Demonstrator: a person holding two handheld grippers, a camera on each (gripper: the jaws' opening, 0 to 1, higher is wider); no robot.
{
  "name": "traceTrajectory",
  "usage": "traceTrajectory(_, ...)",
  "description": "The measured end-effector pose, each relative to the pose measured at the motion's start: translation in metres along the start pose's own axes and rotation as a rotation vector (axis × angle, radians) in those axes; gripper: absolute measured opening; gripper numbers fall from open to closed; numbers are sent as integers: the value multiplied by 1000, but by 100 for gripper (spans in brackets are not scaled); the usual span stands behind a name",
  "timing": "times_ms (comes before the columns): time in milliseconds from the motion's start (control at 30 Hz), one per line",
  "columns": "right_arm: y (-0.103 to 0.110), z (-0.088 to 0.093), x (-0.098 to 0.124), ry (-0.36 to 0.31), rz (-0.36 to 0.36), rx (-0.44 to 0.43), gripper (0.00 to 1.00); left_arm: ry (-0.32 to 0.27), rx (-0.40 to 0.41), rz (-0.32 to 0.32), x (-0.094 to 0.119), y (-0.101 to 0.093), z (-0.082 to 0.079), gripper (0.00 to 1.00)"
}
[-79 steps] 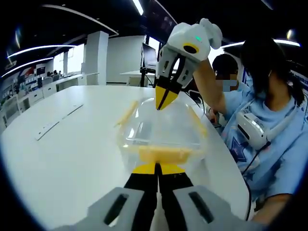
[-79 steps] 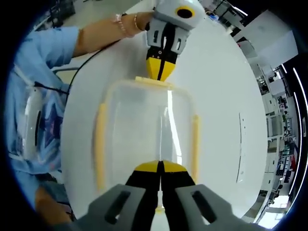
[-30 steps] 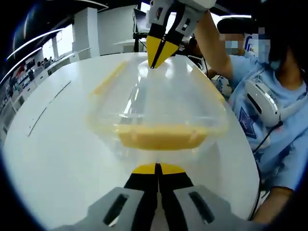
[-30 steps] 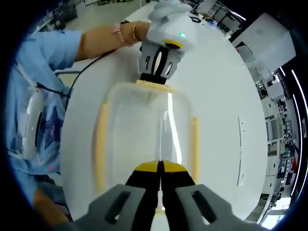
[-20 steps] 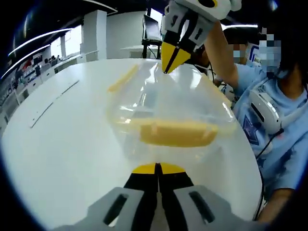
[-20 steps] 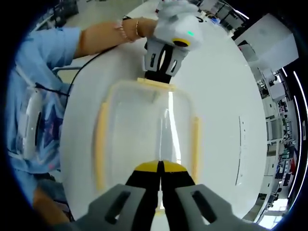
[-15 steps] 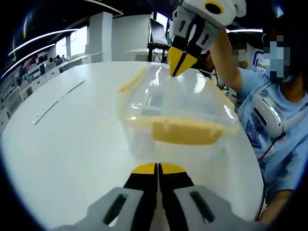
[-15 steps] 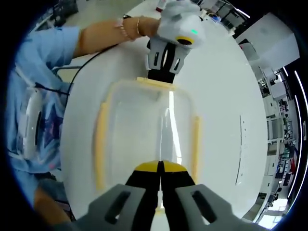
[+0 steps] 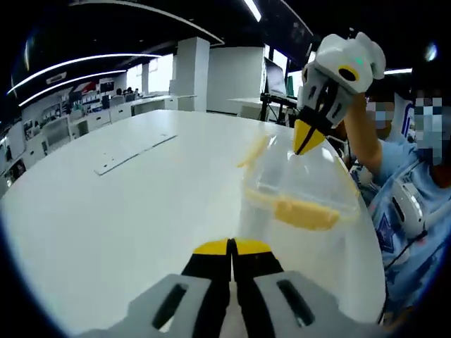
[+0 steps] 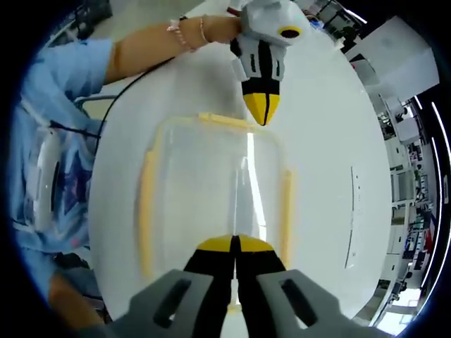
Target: Snap each plastic latch of the storage box into its locked position after aligning the lid with the box until every specified latch is closed and the lid sits flush.
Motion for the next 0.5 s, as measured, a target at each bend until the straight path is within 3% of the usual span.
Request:
traceTrajectory(167,3,6,0,-46,28,16,0,-78,84,-132,13,10,-9,0)
traceTrajectory(367,4,7,-1,-62,38,13,0,-153,85,-142,28,9,-15,0)
traceTrajectory(500,8,7,-2,-65,64,31,0,-225,15,-139,34,-7,-29,0)
Point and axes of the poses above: the point that each gripper's makers call its tool centre point, and the gripper's own axes: x roughly backward along the fingers, y roughly to its left, z roughly out of its underside, the point moved 10 cm from there along x, roughly backward along the fingers, and after that the axes turned 10 degrees about y, right-handed, at the moved point
